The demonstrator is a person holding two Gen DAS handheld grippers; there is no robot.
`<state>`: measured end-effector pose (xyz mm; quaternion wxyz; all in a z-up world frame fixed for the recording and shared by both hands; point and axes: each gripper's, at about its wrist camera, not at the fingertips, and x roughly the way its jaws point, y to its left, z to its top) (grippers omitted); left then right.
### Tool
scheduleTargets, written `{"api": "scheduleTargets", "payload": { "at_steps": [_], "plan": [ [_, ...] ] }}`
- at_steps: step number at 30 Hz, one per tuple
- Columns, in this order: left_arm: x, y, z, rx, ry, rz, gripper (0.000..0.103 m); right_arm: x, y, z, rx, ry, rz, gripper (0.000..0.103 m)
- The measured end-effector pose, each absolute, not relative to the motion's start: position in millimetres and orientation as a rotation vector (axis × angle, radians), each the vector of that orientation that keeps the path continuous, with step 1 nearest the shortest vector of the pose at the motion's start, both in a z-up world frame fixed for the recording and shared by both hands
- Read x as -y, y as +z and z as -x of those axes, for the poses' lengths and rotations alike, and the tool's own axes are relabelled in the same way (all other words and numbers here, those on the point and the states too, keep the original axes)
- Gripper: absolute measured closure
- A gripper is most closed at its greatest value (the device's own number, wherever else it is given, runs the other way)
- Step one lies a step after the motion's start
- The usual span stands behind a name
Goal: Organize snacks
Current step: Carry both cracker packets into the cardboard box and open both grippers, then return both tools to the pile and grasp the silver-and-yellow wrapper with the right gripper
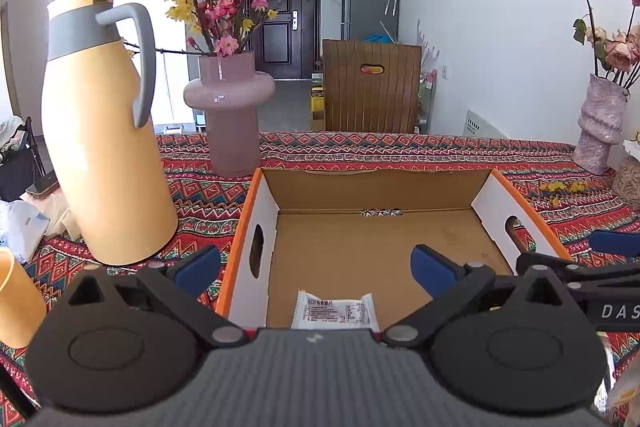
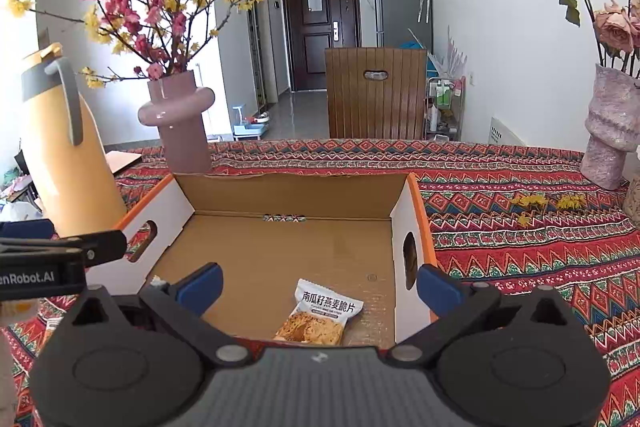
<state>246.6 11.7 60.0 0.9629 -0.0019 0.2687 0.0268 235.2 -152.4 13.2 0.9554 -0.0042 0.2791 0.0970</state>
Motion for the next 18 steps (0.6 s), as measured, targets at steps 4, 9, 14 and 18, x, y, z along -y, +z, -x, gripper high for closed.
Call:
{"api": "scheduleTargets", "payload": {
  "at_steps": [4,9,14,18],
  "plan": [
    [-16.3,60.3,-232.9,-0.536,0.052,0.016,0.0,155.1,17.3,-216.2,-0.531,0.198,0.002,0.0],
    [-22.8,62.9,-211.0,-0.512,0.046,0.034,0.0,157.5,19.8,-193.4,-0.489,0.202,0.006,0.0],
    [-26.5,65.9,-188.1,-0.477,0.043,0.039,0.0,160.8,18.7,-169.8,-0.455,0.212,0.01,0.0],
    [-28.5,65.0,-172.0,-0.459,0.039,0.039,0.0,164.8,14.3,-151.3,-0.442,0.213,0.015,0.0]
  ]
}}
